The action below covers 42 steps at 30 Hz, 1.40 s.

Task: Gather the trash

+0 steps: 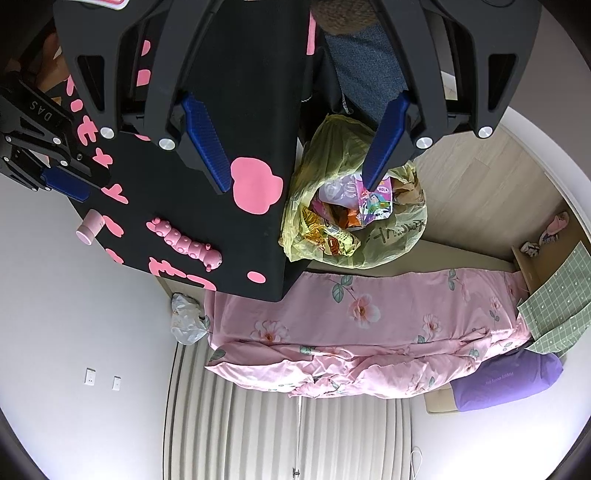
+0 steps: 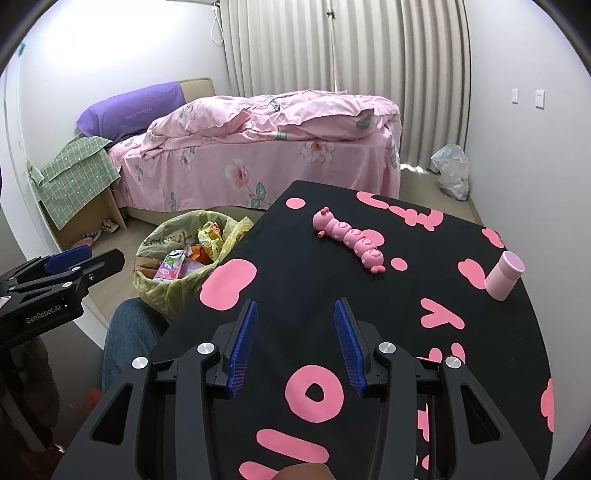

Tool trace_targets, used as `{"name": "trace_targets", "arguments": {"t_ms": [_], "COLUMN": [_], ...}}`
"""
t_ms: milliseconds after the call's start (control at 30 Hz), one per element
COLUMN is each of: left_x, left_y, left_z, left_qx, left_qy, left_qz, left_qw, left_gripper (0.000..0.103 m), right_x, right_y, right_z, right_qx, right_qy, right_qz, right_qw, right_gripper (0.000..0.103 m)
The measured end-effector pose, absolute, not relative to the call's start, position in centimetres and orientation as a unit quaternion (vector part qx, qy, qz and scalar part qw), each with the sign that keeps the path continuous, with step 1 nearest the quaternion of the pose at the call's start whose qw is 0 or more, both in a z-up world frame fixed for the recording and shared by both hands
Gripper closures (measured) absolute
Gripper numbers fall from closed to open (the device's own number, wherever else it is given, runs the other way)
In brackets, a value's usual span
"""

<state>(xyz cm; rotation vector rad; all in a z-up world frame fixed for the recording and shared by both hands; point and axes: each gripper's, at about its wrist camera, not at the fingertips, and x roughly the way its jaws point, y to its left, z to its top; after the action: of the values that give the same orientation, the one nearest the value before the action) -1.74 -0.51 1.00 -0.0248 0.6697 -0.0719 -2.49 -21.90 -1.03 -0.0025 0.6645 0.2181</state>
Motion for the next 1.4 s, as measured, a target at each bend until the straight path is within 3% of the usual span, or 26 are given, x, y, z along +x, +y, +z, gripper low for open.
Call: {"name": "trace_targets", "arguments": {"t_ms": [1400], "left_x": [-1.64], "left_y": [0.08], "left_z": [0.73], "left_qx": [-0.016], "left_qy": [0.331], "left_qz": [-0.031], "left_qw": [0.943], "left_gripper": [0.033], "right_x": [-2.44], "right_y": [-21.67], "right_z": [-0.89], "right_qx": [-0.002], "right_qy": [0.328], "right_qz": [0.107], "right_qw": [0.939], "right_gripper": [0.062]}}
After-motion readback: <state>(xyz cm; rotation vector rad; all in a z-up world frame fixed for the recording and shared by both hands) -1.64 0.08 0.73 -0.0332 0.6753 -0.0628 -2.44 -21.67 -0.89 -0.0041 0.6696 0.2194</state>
